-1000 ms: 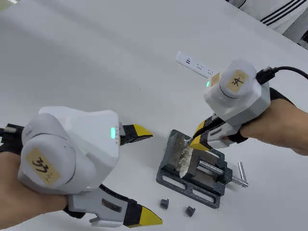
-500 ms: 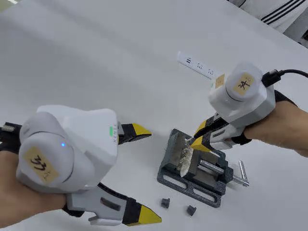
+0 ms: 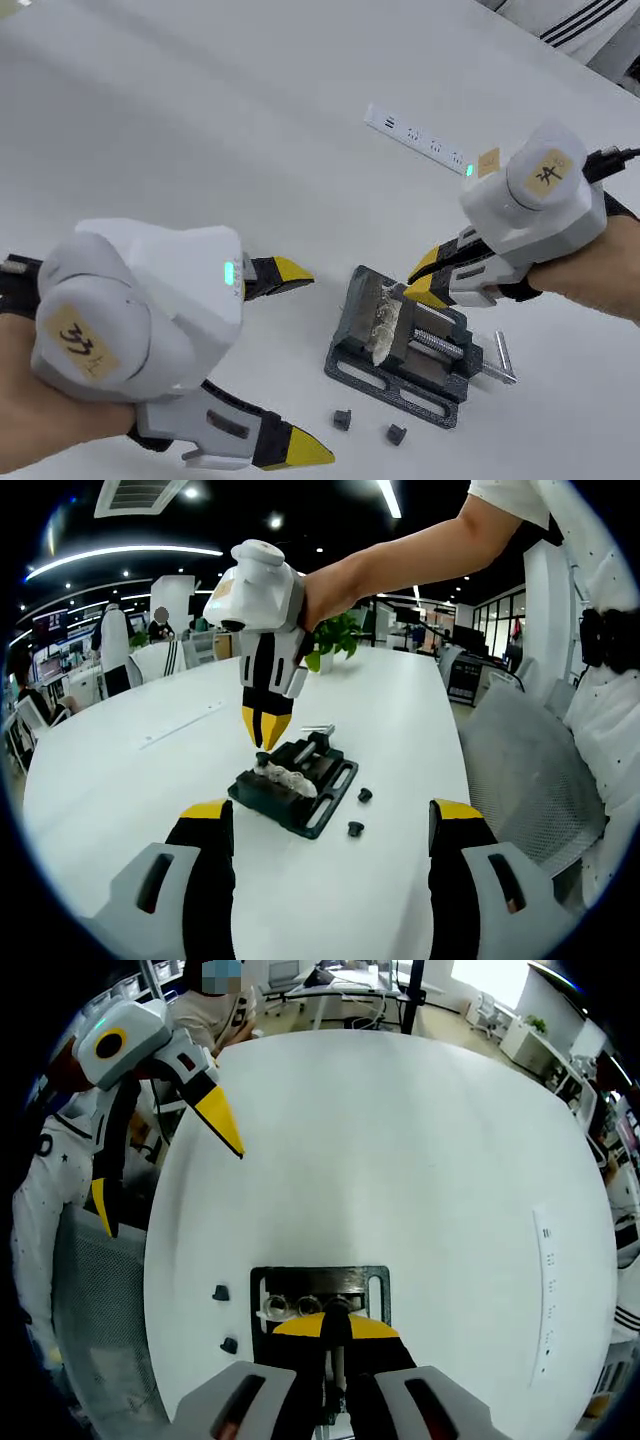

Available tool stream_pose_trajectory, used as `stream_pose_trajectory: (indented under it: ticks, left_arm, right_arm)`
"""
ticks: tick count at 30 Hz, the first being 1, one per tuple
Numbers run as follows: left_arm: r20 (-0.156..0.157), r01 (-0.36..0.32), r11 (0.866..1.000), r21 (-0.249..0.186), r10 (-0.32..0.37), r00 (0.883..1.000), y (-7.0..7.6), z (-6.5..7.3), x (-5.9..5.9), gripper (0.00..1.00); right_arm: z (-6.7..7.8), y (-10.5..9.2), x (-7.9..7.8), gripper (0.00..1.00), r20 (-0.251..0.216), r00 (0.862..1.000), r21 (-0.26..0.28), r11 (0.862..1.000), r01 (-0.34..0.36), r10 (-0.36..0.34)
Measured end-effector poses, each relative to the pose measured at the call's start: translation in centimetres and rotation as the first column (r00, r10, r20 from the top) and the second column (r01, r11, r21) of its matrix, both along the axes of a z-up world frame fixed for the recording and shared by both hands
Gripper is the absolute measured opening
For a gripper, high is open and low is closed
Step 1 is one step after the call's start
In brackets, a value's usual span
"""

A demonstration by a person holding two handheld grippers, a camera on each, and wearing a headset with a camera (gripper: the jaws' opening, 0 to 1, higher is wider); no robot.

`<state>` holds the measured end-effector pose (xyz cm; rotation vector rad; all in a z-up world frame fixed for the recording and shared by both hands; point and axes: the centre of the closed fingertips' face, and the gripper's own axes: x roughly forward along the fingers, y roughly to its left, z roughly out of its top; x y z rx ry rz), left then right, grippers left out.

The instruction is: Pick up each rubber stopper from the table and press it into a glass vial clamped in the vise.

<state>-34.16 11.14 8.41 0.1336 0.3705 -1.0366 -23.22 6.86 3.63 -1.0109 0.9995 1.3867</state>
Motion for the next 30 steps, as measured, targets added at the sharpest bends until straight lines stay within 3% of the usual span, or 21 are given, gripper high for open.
stream_pose_trajectory:
  ticks: [18,30]
  left_arm:
    - [-0.006,0.009,1.0,0.004,-0.009,1.0,0.1,-0.55,-0.04,0.79]
    - [-0.009,0.005,1.0,-0.001,-0.005,1.0,0.03,-0.69,0.19,0.79]
  right_arm:
    - [-0.76,0.06,0.23,0.0,0.003,1.0,0.003,1.0,0.0,0.0]
    - [-0.89,0.11,0.41,0.0,0.034,0.999,-0.006,1.0,-0.024,0.024]
